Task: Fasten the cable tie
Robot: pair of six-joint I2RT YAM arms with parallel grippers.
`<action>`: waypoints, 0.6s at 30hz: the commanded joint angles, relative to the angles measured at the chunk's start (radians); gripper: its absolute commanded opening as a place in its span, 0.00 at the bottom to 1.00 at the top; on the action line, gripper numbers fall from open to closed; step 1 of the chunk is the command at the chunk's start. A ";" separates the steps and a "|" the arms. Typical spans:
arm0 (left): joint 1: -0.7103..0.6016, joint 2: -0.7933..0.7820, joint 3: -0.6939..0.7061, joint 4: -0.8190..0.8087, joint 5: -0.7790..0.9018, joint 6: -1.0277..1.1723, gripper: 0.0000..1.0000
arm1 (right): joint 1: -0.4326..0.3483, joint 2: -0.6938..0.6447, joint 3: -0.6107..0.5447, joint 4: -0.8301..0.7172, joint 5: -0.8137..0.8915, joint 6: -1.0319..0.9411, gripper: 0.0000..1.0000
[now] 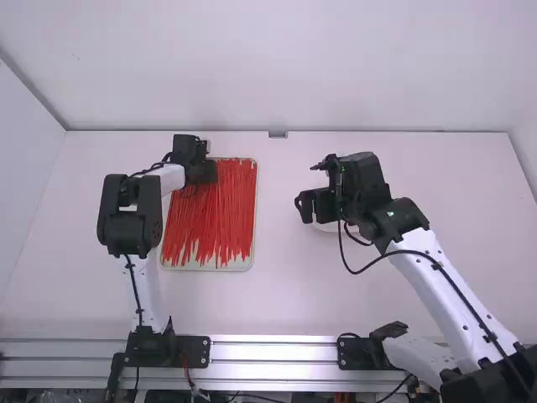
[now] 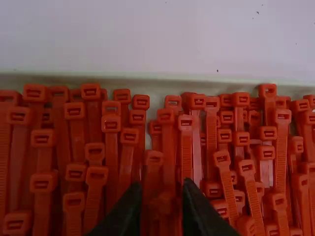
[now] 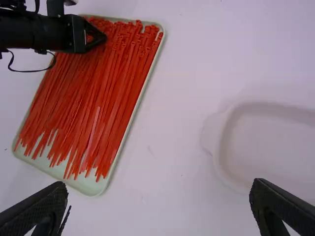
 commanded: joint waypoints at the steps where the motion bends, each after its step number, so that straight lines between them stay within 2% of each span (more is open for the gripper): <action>1: -0.008 0.019 0.017 -0.002 -0.004 0.001 0.15 | 0.001 0.002 0.027 0.004 0.008 0.000 0.98; 3: -0.008 0.019 0.017 0.003 -0.005 0.000 0.11 | 0.001 0.002 0.026 0.013 0.008 0.000 0.99; 11: -0.008 0.019 0.045 -0.010 -0.003 -0.030 0.10 | 0.001 0.001 0.025 0.027 0.008 0.000 0.98; 18: -0.008 0.019 0.187 -0.170 -0.003 -0.027 0.08 | 0.001 0.001 0.025 0.024 0.008 -0.001 0.99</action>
